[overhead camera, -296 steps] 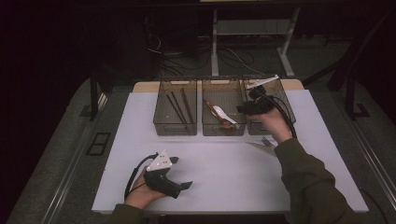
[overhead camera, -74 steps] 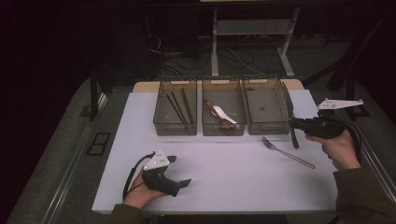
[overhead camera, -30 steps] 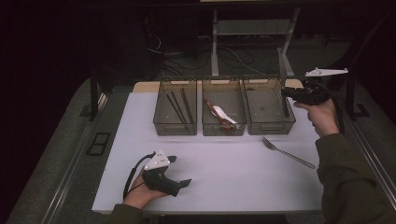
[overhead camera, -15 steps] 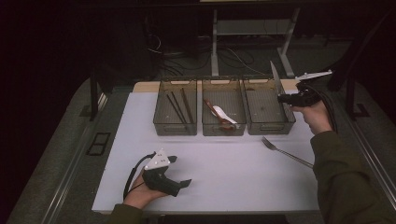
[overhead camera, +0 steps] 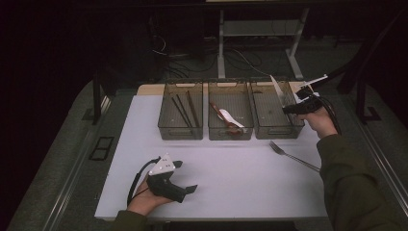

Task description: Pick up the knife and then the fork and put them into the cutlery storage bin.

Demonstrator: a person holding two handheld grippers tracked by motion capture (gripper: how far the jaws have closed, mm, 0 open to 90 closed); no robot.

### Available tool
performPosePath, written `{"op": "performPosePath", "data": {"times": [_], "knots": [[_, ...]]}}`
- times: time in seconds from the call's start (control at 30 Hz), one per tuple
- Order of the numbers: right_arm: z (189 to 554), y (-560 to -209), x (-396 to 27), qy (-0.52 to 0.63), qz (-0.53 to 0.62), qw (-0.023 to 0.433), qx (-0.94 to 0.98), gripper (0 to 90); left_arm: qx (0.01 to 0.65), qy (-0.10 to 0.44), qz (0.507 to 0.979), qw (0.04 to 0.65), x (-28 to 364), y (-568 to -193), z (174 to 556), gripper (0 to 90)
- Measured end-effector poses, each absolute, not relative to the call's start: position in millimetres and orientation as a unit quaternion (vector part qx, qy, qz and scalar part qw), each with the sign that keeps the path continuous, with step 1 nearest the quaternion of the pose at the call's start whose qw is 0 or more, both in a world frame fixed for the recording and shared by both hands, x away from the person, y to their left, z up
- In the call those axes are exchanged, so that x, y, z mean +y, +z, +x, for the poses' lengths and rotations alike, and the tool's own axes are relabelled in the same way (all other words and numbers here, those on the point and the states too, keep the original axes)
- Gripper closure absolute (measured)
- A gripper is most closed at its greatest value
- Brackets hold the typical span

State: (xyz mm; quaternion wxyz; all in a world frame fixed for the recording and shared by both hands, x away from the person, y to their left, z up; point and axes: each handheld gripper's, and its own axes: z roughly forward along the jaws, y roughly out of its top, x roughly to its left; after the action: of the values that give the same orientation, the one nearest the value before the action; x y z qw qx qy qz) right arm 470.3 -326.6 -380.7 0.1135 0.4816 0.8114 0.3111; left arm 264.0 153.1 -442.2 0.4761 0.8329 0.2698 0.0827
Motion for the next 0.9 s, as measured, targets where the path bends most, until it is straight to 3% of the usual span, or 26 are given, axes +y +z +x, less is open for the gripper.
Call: {"op": "performPosePath", "data": {"times": [0.43, 0.7, 0.9], "knots": [[479, -394, -313, 0.27, 0.481, 0.105, 0.828, 78.5, 0.27, 0.083, 0.833, 0.476, 153, -442, 264, 0.0], [476, -389, -314, 0.287, 0.481, 0.104, 0.822, 69.9, 0.269, 0.083, 0.833, 0.476, 153, -442, 263, 0.0], [464, -375, -322, 0.338, 0.478, 0.102, 0.804, 57.6, 0.269, 0.083, 0.834, 0.475, 153, -442, 263, 0.0]]}}
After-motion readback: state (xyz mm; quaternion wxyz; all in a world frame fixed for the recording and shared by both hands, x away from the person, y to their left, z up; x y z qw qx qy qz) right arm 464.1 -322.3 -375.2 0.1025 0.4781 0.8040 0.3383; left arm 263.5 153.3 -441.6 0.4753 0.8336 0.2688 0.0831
